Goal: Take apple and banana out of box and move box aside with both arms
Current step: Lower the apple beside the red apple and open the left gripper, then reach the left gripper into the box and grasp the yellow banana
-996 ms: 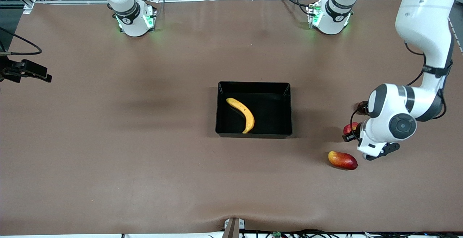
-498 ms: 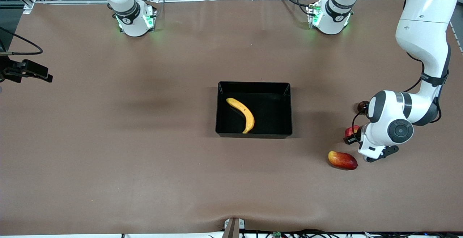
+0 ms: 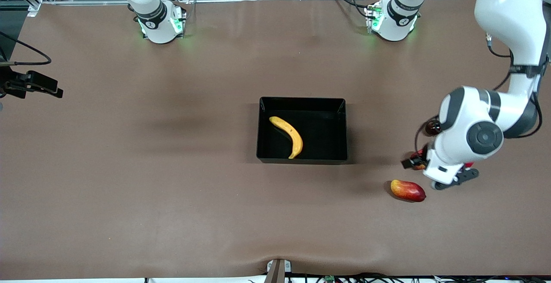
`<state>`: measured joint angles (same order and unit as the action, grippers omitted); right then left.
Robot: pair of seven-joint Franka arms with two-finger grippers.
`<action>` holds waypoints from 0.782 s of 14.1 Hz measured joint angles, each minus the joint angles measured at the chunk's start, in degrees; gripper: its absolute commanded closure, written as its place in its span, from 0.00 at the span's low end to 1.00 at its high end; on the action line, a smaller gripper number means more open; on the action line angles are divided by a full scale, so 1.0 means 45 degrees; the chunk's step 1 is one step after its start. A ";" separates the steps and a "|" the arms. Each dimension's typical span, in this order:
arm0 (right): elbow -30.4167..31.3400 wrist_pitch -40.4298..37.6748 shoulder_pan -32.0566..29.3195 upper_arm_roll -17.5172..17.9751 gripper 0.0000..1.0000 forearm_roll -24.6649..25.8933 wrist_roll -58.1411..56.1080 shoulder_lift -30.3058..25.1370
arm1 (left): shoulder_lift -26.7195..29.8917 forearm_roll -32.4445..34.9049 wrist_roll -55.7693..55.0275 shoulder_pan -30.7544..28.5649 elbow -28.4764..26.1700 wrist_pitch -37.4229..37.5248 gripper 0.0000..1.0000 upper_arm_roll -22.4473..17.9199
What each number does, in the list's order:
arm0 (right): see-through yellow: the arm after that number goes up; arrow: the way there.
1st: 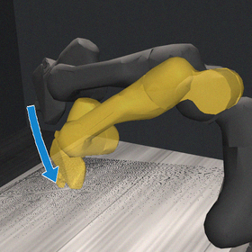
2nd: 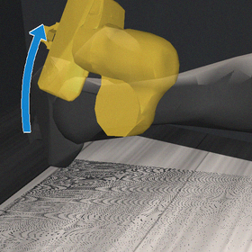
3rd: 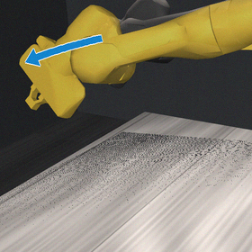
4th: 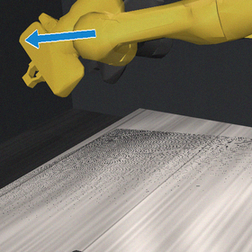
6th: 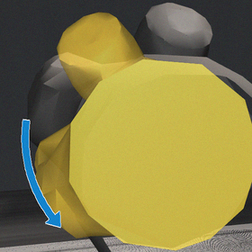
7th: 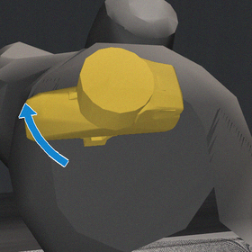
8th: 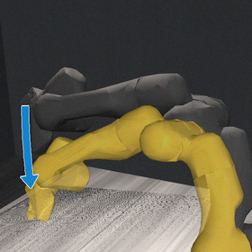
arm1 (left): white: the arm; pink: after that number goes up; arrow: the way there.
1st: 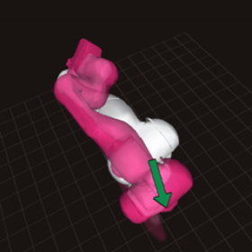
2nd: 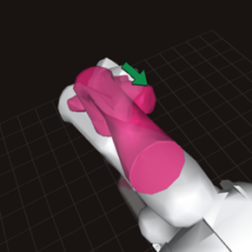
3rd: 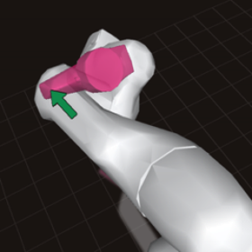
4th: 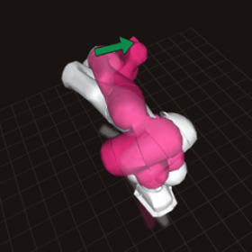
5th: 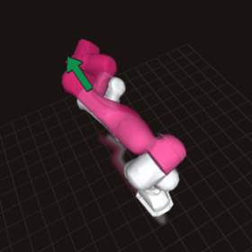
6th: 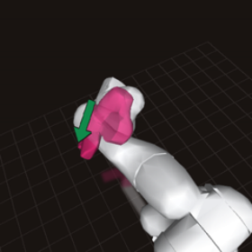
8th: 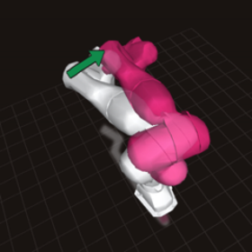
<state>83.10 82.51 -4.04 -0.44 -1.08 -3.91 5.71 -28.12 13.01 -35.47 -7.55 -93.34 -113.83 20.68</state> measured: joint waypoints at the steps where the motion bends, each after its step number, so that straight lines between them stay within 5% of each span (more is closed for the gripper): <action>1: 0.0000 0.0000 0.0000 0.0000 0.00 0.0000 0.0000 0.0000 | 0.0163 -0.0104 -0.0527 0.0034 -0.0022 0.0118 0.00 0.0598; 4: 0.0001 0.0000 0.0001 0.0005 0.00 0.0000 0.0000 0.0000 | 0.0090 -0.0119 -0.1724 0.0617 -0.0128 0.0104 0.00 0.1952; 11: 0.0004 0.0000 0.0011 0.0016 0.00 0.0000 0.0000 0.0000 | -0.1996 0.0148 -0.4428 0.4496 0.1285 -0.1136 0.00 0.1939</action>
<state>83.12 82.51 -3.99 -0.37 -1.08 -3.91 5.71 -37.10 13.67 -55.40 12.68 -87.56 -118.94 29.41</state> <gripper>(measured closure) 0.000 0.000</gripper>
